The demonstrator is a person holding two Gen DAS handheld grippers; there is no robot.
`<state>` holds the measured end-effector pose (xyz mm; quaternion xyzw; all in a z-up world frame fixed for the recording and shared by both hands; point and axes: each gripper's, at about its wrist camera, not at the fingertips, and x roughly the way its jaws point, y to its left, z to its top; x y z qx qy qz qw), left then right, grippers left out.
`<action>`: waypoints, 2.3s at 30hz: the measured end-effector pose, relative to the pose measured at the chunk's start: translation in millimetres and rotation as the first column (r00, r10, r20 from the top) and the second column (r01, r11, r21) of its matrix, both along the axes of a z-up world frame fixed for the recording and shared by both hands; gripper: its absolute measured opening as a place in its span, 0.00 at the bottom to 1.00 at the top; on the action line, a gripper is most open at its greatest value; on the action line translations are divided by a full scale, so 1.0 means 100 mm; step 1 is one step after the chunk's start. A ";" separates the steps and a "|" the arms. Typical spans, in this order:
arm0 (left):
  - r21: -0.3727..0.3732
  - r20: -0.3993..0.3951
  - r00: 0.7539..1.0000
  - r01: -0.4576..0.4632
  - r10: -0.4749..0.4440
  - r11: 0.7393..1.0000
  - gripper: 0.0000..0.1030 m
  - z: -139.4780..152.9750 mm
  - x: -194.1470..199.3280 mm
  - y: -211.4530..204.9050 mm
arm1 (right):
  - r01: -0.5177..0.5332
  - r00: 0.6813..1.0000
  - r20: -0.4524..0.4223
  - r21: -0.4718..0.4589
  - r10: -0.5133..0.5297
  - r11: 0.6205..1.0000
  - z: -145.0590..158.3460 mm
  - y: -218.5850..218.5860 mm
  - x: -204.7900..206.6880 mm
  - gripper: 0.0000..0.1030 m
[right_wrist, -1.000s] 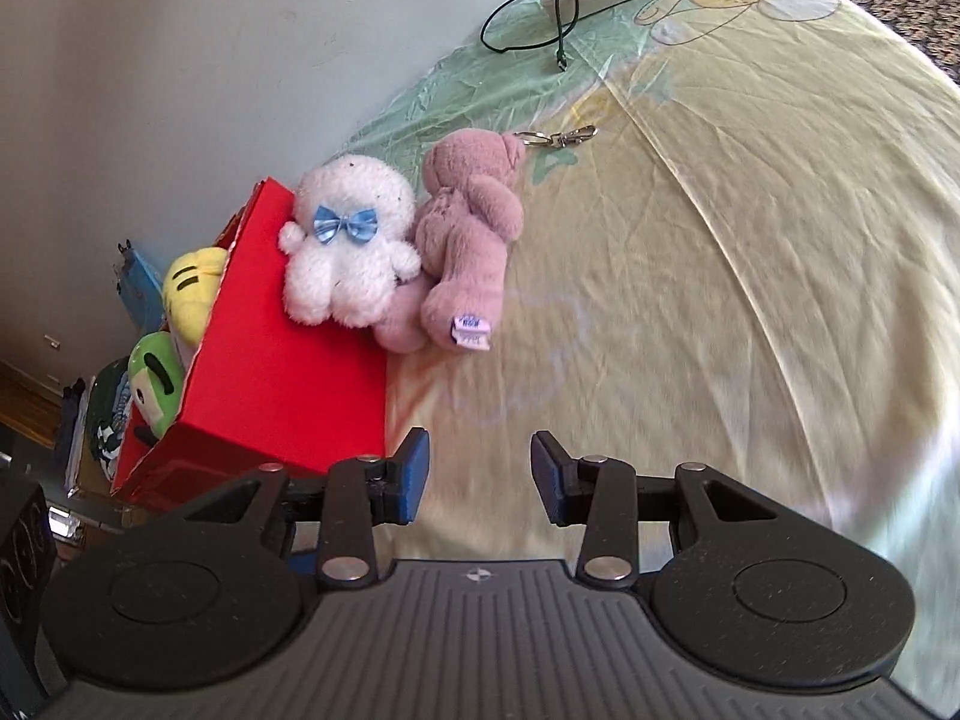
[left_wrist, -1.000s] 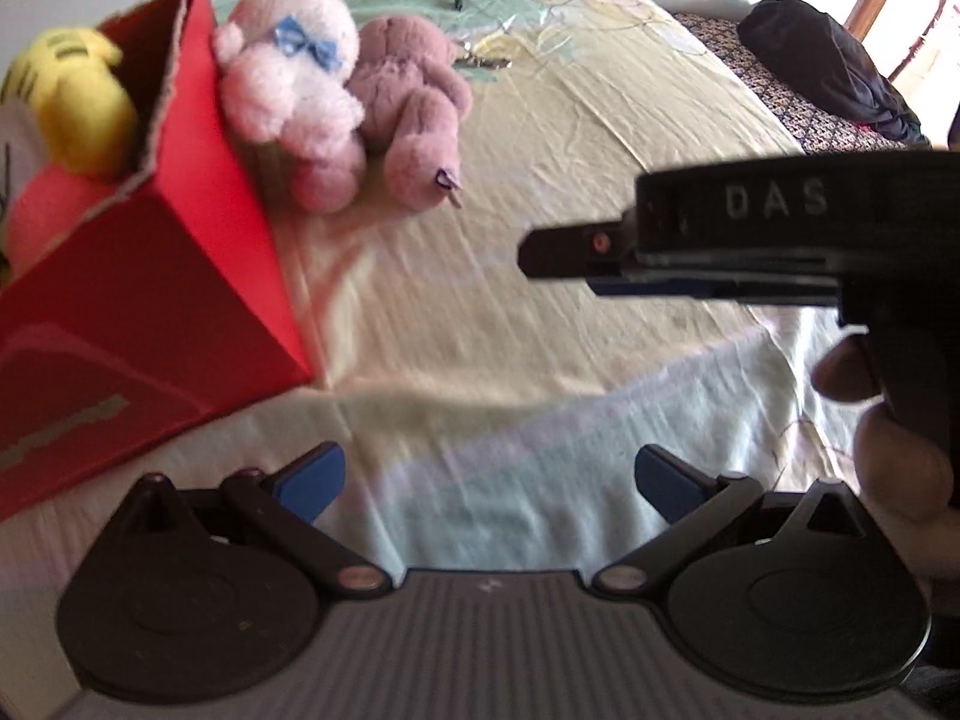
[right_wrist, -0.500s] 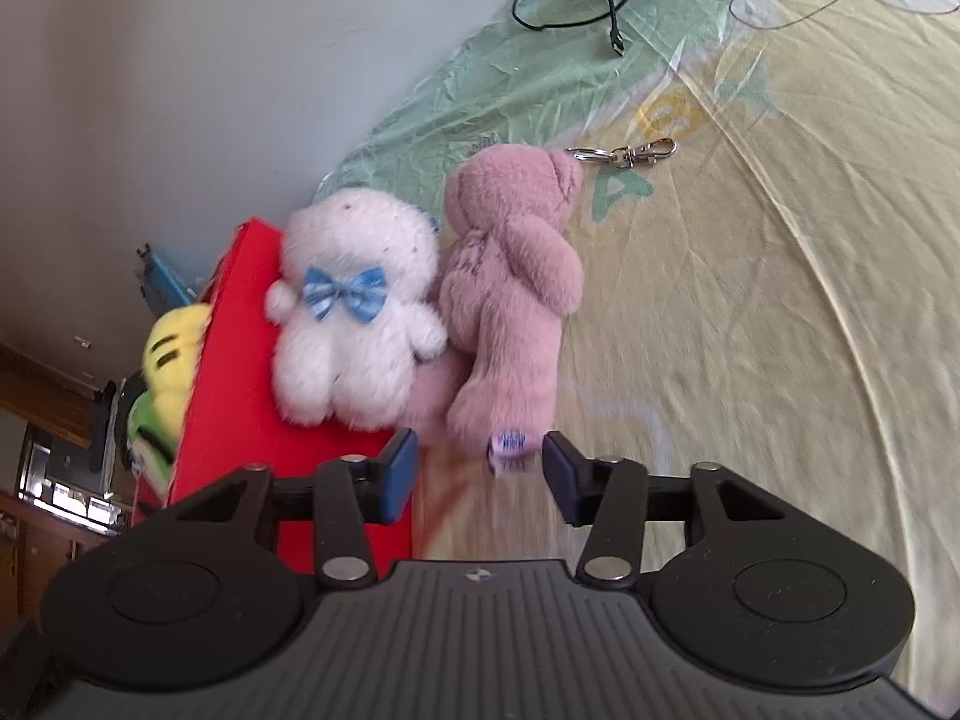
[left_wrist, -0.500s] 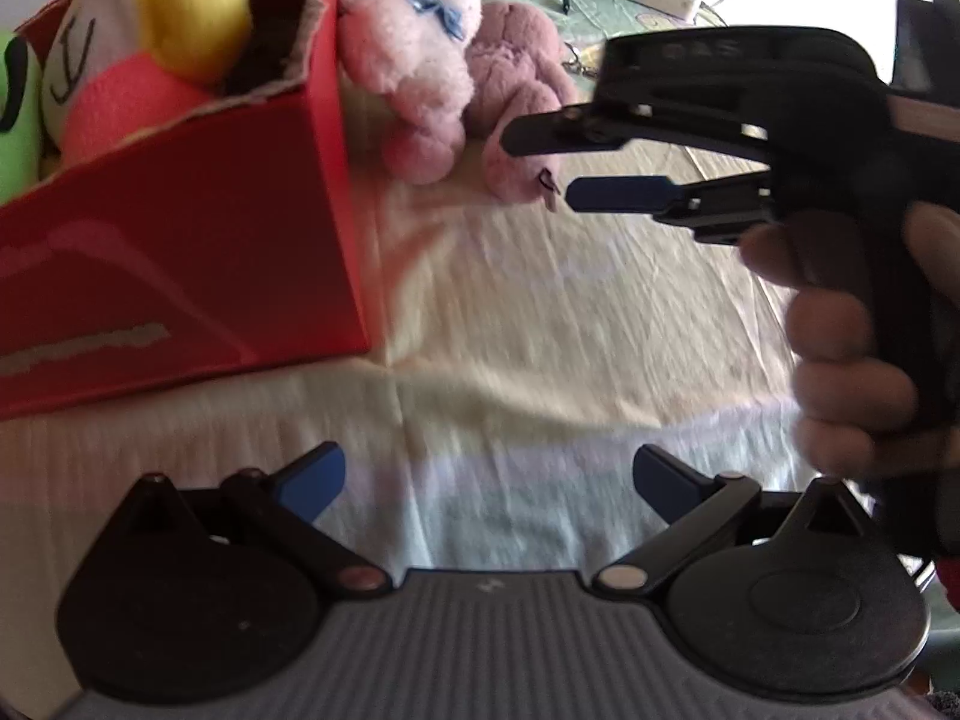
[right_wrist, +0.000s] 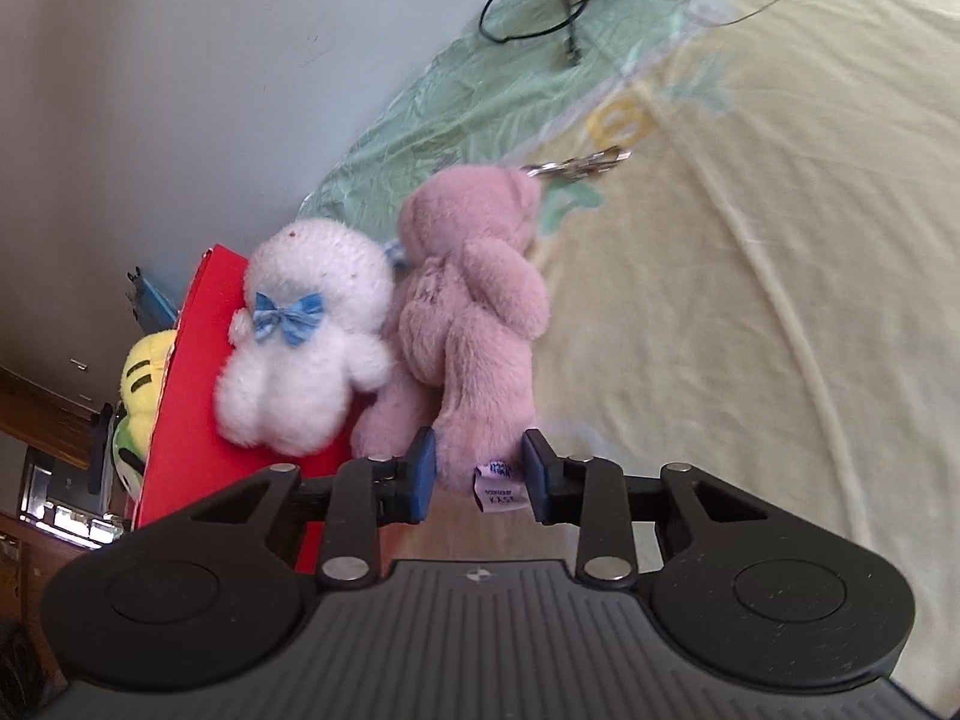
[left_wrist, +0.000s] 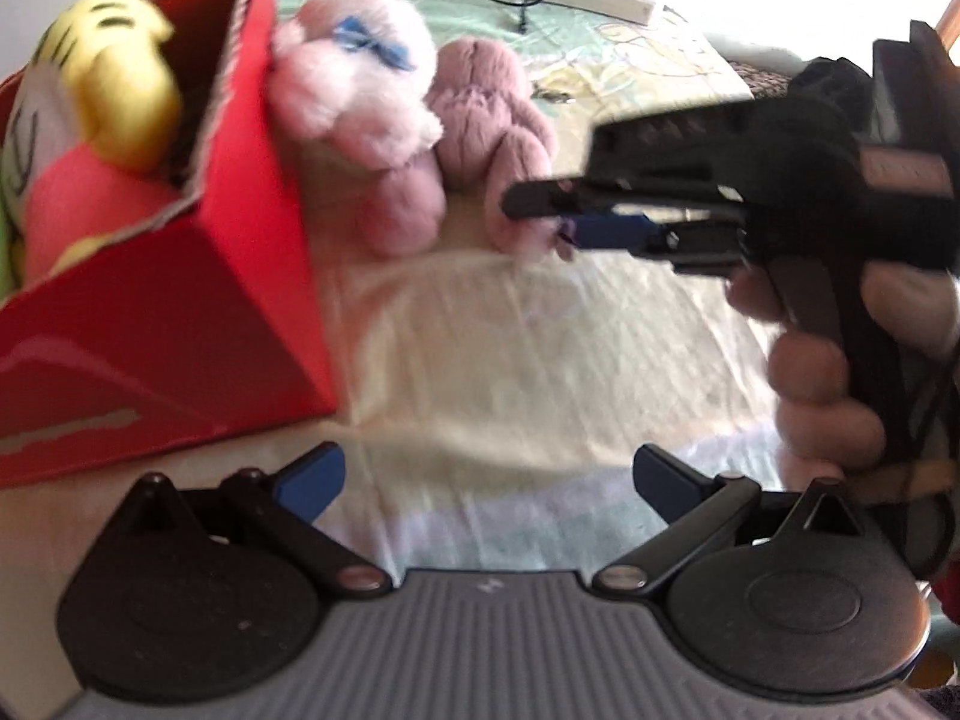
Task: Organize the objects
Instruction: 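Close the right tool on the pink-brown teddy bear's back, then lift and carry the teddy bear with the right tool to the red box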
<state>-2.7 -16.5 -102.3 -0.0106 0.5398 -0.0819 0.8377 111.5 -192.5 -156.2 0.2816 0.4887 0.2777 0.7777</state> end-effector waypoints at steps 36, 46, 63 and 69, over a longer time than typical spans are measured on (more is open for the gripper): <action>-0.106 0.056 0.989 0.144 -0.139 0.984 0.98 -0.06 0.56 -0.68 | -0.004 0.996 -0.090 0.121 0.015 0.993 -0.15 -0.79 -0.18 0.48; -0.103 0.033 0.992 0.125 -0.122 0.987 0.92 -0.16 0.65 -0.59 | -0.074 0.990 -0.108 0.190 0.096 0.979 -0.21 -0.59 -0.07 0.44; -0.109 0.159 0.962 0.239 -0.221 0.965 0.90 0.24 0.28 -0.77 | 0.005 0.999 0.038 0.162 -0.011 0.987 0.23 -0.81 -0.57 0.37; -0.107 0.261 0.936 0.270 -0.235 0.957 0.90 0.57 0.07 -0.61 | 0.031 0.986 0.156 0.183 -0.060 0.983 0.55 -0.67 -0.80 0.37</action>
